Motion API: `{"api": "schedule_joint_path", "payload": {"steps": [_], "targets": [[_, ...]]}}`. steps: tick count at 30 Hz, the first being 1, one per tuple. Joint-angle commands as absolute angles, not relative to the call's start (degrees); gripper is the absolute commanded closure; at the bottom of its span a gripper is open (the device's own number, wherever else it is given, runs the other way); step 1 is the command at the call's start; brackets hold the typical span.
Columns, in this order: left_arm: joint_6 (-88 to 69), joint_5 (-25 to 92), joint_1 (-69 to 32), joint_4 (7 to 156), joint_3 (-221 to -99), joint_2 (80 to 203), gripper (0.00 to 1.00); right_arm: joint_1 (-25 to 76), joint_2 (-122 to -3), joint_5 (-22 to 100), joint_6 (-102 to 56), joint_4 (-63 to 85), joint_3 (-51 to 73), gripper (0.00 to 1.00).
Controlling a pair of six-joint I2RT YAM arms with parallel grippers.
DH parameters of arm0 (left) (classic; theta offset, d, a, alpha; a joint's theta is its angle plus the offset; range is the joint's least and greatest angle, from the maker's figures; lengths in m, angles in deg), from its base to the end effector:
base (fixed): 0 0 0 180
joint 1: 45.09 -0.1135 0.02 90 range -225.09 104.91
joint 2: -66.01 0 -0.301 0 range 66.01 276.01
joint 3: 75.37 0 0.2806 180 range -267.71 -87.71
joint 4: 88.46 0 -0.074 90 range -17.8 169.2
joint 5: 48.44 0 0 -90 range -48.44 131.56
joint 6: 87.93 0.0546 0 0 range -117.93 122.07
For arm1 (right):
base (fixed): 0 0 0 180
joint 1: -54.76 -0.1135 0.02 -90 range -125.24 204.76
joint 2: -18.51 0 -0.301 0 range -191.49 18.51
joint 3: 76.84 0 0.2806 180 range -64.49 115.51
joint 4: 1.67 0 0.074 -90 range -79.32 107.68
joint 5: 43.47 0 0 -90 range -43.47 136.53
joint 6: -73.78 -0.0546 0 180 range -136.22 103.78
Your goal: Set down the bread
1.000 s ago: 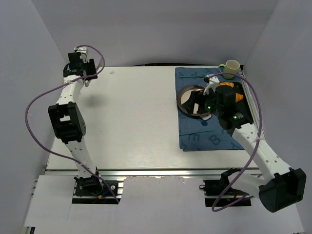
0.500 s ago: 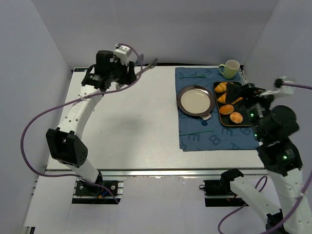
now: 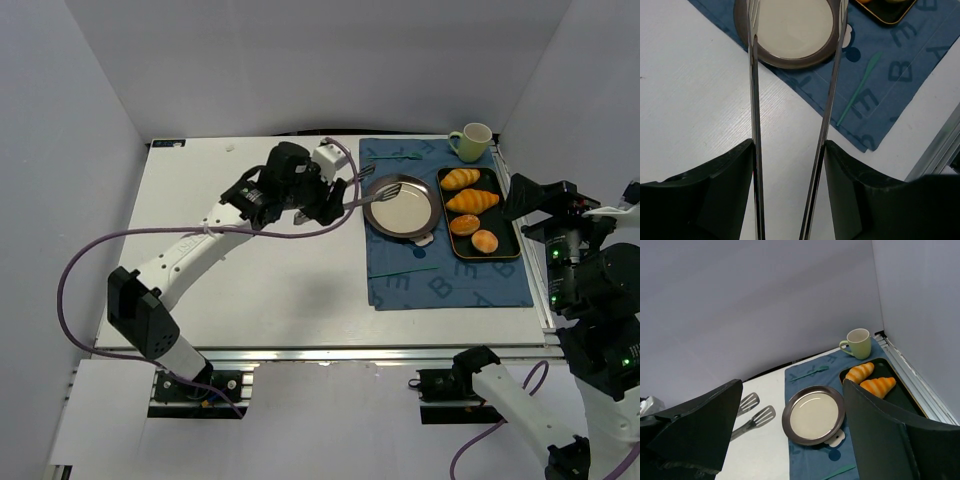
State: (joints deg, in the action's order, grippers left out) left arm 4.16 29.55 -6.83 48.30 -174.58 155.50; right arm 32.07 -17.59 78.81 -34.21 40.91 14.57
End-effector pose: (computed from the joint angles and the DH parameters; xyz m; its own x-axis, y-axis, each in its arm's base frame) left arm 0.3071 -0.2567 0.3915 -0.4063 0.3658 -0.8373 0.7572 0.6477 -0.0844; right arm 0.0608 -0.0062 0.5480 0.2411 0.3838 -0.8914 0.0841 0.9067 0.4132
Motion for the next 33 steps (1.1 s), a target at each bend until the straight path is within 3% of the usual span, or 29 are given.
{"api": "schedule_joint_path", "payload": {"steps": [1,19,33], "targets": [[3.83,31.36,-3.28,52.30,-174.64,154.34,0.34,31.82,-17.09,81.43,-34.76,41.00,15.31,0.13],[6.20,37.34,11.33,53.53,-201.26,187.80,0.34,31.91,-16.12,80.91,-36.25,36.78,13.12,0.14],[5.68,40.24,12.65,57.49,-206.45,194.76,0.34,31.82,-16.56,78.00,-35.64,35.20,9.16,0.14]]}}
